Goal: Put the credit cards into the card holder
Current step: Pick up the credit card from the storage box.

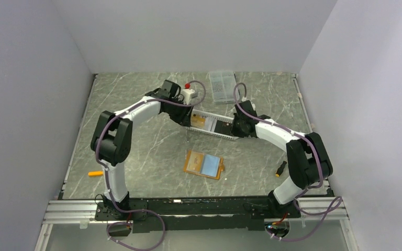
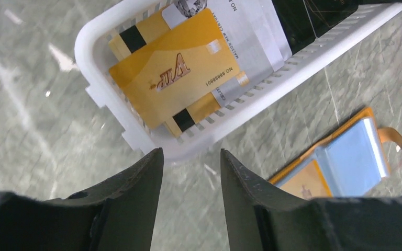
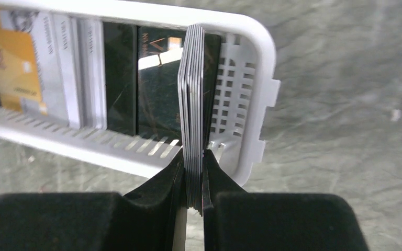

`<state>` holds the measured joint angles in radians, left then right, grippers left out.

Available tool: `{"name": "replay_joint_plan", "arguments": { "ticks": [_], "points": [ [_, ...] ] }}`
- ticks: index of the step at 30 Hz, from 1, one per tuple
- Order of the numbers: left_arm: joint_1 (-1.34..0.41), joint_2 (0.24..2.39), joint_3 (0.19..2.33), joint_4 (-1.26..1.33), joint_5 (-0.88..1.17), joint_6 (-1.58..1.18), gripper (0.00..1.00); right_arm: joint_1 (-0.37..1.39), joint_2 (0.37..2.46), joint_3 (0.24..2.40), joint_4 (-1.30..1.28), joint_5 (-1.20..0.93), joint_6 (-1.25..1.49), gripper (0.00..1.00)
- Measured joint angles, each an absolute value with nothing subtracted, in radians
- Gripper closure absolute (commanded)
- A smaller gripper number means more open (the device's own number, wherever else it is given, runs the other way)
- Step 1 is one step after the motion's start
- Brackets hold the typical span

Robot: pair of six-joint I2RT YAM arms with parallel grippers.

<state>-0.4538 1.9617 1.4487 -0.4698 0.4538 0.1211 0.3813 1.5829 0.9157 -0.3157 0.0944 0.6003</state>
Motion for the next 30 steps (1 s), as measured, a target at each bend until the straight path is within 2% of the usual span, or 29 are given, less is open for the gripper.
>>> {"name": "replay_joint_plan", "arguments": {
  "ticks": [3, 4, 7, 12, 18, 22, 28, 30],
  "points": [
    [-0.431, 1.921, 1.444, -0.524, 0.45, 0.131, 0.39, 0.403, 1.579, 0.931, -0.312, 0.056, 0.575, 1.0],
    [-0.431, 1.907, 1.452, -0.548, 0.458, 0.134, 0.33, 0.405, 1.573, 0.933, -0.312, 0.043, 0.566, 1.0],
    [-0.441, 1.89, 1.519, -0.622, 0.509, 0.13, 0.02, 0.402, 1.534, 0.933, -0.313, 0.032, 0.538, 1.0],
    [-0.478, 1.868, 1.695, -0.722, 0.58, 0.123, 0.01, 0.392, 1.444, 0.933, -0.298, -0.017, 0.495, 1.0],
    [-0.49, 1.812, 1.865, -0.822, 0.709, 0.089, 0.01, 0.357, 1.394, 0.933, -0.222, -0.195, 0.472, 1.0],
    [-0.437, 1.902, 2.022, -0.948, 0.846, 0.128, 0.01, 0.346, 1.36, 0.933, -0.174, -0.293, 0.469, 1.0],
    [-0.453, 1.754, 1.747, -0.837, 0.799, 0.098, 0.01, 0.333, 1.315, 0.931, -0.137, -0.427, 0.471, 1.0],
    [-0.458, 1.725, 1.724, -0.811, 0.846, 0.063, 0.01, 0.324, 1.3, 0.928, -0.117, -0.469, 0.474, 1.0]
  ]
}}
